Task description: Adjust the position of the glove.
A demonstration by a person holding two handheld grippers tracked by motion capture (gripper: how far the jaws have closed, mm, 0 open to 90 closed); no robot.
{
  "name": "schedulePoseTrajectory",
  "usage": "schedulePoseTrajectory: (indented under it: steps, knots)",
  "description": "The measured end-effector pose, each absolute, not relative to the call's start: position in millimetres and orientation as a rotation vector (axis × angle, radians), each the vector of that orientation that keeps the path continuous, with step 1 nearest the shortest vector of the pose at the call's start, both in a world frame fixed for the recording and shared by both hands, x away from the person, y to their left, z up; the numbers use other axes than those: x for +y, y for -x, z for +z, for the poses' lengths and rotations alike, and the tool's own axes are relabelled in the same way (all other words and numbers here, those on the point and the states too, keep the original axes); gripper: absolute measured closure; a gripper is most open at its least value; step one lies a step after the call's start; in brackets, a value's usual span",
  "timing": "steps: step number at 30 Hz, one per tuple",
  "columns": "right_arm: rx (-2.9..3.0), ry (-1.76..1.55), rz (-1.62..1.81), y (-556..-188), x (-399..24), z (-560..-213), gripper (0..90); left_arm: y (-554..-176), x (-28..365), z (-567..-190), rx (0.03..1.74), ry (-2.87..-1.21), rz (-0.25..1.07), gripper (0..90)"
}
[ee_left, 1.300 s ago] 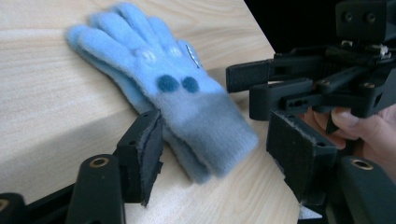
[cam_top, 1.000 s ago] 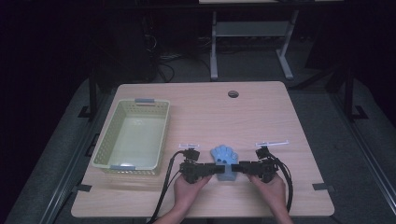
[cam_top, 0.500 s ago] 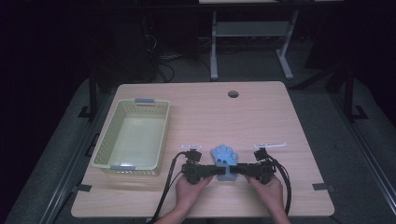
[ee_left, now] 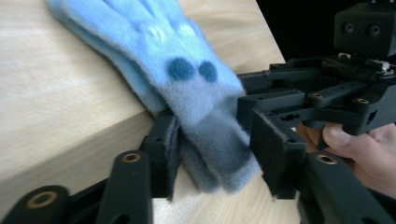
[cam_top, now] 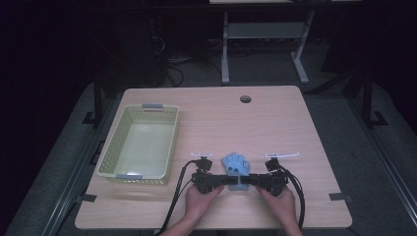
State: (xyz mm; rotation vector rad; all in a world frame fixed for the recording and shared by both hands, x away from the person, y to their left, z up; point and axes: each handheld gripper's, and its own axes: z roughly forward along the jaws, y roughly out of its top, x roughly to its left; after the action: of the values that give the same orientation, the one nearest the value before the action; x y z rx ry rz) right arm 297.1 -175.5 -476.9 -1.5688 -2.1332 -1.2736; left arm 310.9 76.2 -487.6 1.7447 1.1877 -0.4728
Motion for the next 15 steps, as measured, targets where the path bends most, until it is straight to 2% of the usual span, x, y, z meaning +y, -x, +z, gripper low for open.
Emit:
schedulePoseTrajectory:
  steps: [7,15]
  knots:
    - [-2.089,1.557,-1.281,-296.6,-174.3,-480.5,64.2,-314.9,77.8,-491.9,1.188,-1.729,-0.497,63.9]
    - [-2.057,1.556,-1.300,-295.5,-174.0,-481.8,68.6,-317.1,78.3,-494.0,1.181,-1.721,-0.510,66.7]
